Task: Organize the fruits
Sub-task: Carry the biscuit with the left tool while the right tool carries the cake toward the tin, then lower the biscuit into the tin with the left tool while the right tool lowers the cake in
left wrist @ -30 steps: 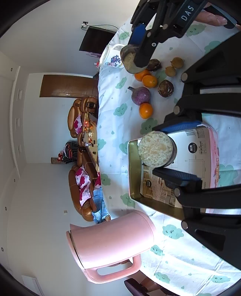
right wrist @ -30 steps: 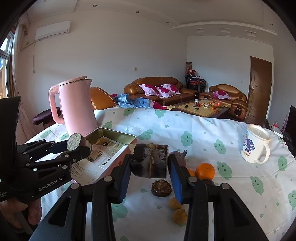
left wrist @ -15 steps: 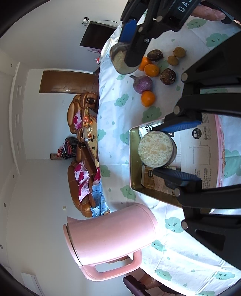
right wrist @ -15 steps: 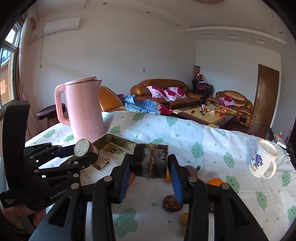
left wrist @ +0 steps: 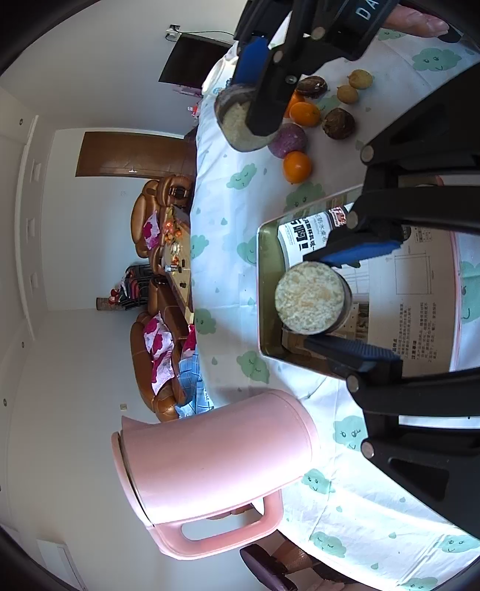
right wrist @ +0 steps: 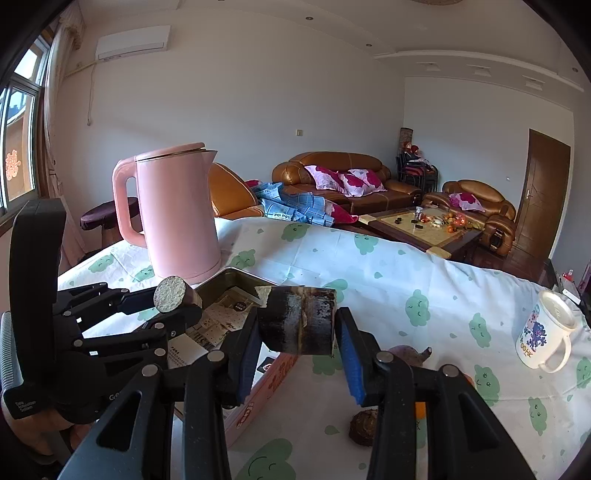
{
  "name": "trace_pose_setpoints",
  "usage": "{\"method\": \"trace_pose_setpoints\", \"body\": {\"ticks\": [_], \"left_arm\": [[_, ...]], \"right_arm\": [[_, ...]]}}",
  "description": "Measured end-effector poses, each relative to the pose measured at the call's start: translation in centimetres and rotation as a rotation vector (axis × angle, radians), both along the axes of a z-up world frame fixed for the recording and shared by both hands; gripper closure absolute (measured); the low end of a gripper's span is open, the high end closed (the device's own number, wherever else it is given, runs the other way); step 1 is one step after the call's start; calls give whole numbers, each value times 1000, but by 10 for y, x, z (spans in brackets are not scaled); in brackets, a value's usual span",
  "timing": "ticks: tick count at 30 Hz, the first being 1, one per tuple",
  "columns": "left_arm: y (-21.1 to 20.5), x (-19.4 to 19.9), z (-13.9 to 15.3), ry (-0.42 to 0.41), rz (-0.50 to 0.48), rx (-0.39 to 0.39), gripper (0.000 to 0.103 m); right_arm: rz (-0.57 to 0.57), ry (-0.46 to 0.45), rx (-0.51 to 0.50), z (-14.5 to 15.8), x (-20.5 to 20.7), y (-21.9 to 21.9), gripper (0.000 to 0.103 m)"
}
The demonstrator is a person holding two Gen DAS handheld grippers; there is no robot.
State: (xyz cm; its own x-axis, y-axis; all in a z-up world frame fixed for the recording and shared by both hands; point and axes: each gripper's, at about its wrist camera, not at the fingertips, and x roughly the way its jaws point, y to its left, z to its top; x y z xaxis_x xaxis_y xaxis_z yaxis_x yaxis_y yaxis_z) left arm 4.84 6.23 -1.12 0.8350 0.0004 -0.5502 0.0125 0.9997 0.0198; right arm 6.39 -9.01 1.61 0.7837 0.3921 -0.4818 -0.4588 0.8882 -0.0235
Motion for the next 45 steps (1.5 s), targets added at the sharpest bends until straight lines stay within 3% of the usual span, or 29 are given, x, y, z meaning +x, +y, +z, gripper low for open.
{"method": "trace_pose_setpoints", "body": {"ticks": [17, 45], "left_arm": [[30, 28, -14, 36, 32, -37, 64], [32, 38, -29, 103, -15, -58, 64]], "right_arm": [[21, 33, 24, -12, 27, 25, 61], [38, 110, 32, -43, 50, 41, 61]]}}
